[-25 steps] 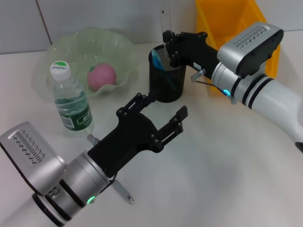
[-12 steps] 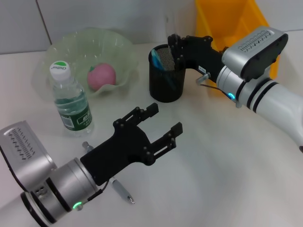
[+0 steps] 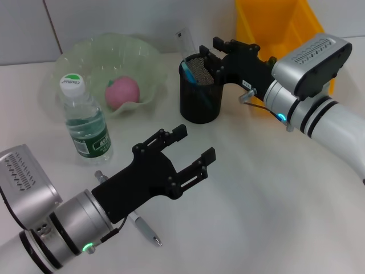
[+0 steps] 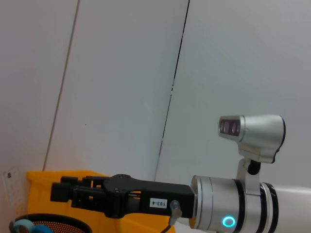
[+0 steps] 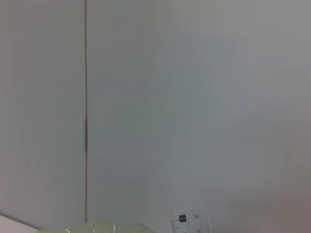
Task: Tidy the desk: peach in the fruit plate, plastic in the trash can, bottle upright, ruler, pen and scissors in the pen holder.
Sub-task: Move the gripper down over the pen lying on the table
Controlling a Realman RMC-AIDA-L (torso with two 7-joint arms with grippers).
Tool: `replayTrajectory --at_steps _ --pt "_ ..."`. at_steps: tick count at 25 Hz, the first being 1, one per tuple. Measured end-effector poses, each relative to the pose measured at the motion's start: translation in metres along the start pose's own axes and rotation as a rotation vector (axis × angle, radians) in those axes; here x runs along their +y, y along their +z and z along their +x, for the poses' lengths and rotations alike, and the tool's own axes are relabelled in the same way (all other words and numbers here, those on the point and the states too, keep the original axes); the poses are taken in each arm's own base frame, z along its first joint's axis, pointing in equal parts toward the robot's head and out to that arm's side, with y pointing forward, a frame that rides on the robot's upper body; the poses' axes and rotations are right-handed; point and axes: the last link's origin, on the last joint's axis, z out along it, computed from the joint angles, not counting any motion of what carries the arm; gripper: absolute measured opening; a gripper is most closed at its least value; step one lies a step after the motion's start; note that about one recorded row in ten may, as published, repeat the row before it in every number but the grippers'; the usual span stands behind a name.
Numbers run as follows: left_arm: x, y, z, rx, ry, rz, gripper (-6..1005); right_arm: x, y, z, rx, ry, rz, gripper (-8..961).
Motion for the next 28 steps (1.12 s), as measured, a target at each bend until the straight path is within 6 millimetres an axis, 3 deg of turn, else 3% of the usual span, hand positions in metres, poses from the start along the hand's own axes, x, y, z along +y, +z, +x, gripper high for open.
replayTrajectory --at_steps 8,12,17,18,19,28 --pt "-0.007 -0.006 0.003 -0.006 -0.015 0.008 735 -0.002 -0.017 -0.004 -0.085 0.126 -0.045 482" --pt "-0.017 -0.015 0.005 -0.034 -0.030 0.001 735 -0.008 -0.043 -0.006 -0.104 0.202 -0.175 571" --pt "-0.026 -0.024 0.008 -0.068 -0.030 -0.013 735 -0.017 -0.084 -0.011 -0.057 0.226 -0.358 762" --pt "-0.027 -0.025 0.009 -0.072 -0.026 -0.016 735 -0.019 -0.092 -0.013 -0.055 0.220 -0.383 762" --pt "-0.028 -0.027 0.009 -0.075 -0.024 -0.015 735 -0.026 -0.114 -0.017 -0.036 0.208 -0.421 762" --pt "-0.036 -0.039 0.022 -0.166 -0.075 -0.060 736 -0.044 -0.166 -0.030 0.198 0.187 -0.618 762"
